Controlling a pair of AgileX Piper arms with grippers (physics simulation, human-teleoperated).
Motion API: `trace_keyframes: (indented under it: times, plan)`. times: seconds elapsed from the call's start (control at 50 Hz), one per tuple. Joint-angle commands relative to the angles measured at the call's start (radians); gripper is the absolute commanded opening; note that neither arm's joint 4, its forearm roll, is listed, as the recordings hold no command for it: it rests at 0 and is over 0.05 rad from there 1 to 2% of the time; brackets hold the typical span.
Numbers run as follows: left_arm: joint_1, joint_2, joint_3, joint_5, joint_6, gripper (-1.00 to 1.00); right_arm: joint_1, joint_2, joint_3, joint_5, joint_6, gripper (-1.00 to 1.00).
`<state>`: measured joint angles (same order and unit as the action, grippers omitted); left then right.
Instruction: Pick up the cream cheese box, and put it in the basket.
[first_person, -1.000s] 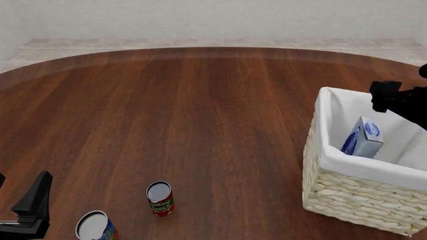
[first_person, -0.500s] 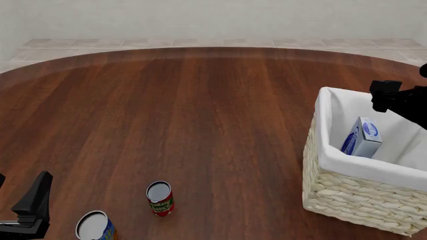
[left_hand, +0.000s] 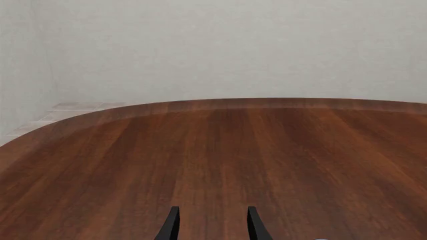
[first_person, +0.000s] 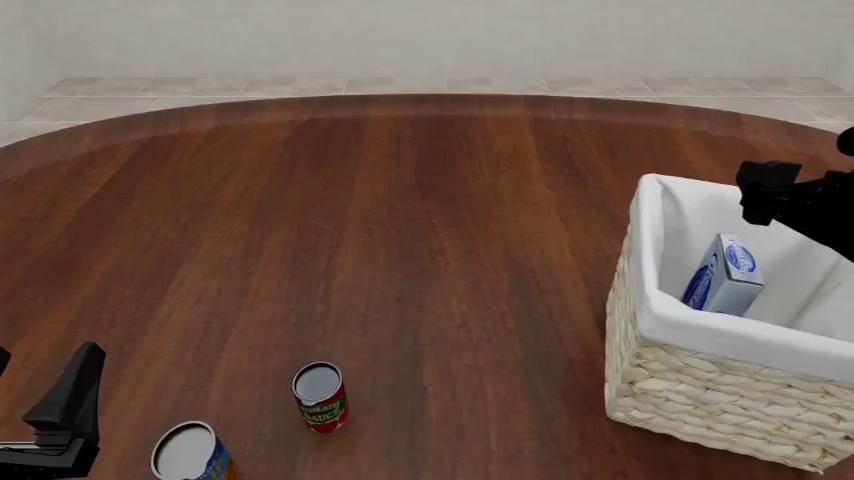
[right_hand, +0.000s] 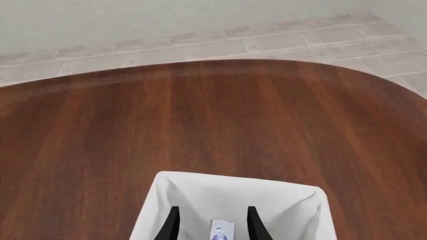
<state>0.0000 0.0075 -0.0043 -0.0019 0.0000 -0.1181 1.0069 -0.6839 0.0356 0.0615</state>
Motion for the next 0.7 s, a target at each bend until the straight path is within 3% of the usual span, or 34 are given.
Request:
trace_keyframes:
  times: [0.02, 0.7]
  plan:
    - [0.0, 0.0, 0.0, 0.0, 0.0, 1.0, 0.005, -0.011, 0.001, 0.005, 0.0, 1.0]
    - [0.0, 0.0, 0.0, 0.0, 0.0, 1.0, 0.031, -0.046, -0.013, 0.032, -0.008, 1.0]
